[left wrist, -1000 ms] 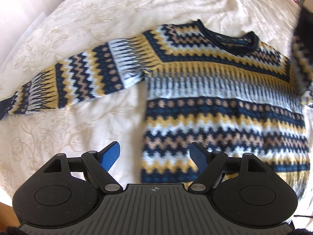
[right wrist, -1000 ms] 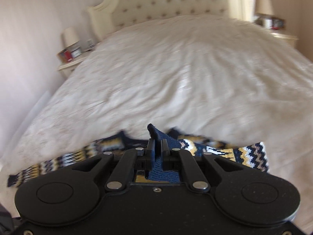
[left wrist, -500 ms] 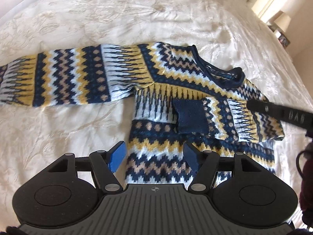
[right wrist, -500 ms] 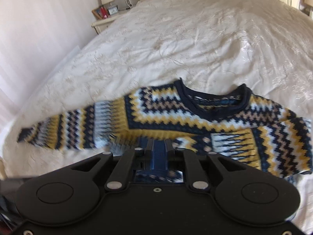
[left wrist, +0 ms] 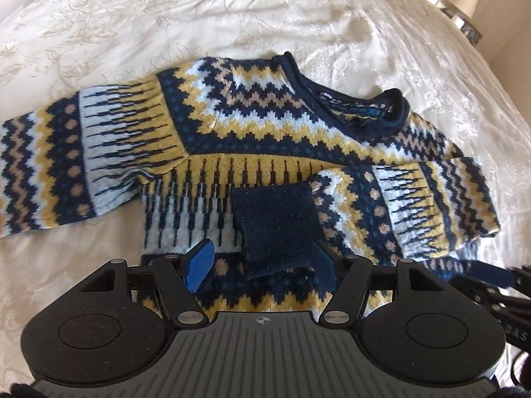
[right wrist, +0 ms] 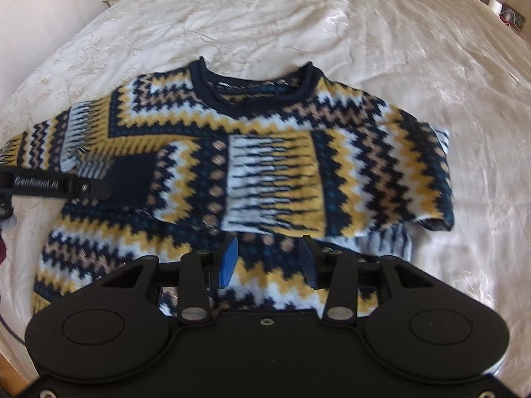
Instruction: Fold small clothes
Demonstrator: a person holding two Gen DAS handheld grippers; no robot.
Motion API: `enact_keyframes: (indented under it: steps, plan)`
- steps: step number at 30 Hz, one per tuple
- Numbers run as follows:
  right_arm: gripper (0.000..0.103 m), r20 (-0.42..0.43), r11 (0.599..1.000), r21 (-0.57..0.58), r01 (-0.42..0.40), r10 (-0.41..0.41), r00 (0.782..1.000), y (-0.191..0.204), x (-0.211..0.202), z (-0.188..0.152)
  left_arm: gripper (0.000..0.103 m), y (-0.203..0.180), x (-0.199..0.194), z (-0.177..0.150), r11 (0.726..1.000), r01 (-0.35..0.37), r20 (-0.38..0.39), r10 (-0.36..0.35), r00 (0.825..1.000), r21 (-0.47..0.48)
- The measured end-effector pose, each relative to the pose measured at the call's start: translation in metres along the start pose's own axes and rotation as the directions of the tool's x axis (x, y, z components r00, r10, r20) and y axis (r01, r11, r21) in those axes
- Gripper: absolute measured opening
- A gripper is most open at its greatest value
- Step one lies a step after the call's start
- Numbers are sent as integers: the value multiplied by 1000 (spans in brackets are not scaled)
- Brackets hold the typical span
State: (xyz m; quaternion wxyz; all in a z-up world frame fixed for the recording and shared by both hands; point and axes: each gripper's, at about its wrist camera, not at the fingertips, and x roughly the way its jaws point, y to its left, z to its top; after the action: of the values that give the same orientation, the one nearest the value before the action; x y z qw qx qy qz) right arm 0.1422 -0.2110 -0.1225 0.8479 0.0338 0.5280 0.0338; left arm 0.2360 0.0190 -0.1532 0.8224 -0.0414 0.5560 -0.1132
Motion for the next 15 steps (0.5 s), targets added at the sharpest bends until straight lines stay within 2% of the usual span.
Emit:
enact_keyframes:
  steps: [3,5,7,9,11,12,15]
  plan:
    - [52,-19,1000,25,-2,2,1000,-11,4,-5,57,0,17,5,1000,-1,-24,1,1000,10]
    - [52,-32,999,41,-5,6,999,-17,7,-7,48,-1,24,8,1000,2,-42,-2,999,11]
    - [52,-39,999,51,-7,9,999,-21,10,-7,43,-2,27,10,1000,1,-46,-1,999,9]
    - [52,-44,998,61,-12,15,999,-25,12,-8,32,-6,26,12,1000,-16,-53,17,998,20]
    - [52,-51,997,71,-16,19,999,-28,15,-10,9,-11,23,15,999,-27,-44,29,999,45]
    - [52,-53,997,76,-17,21,998,-29,16,-11,5,-13,20,15,998,-32,-37,34,999,61]
    - [52,-61,996,91,-22,28,998,-31,19,-14,4,-18,-3,21,996,-43,20,42,999,84]
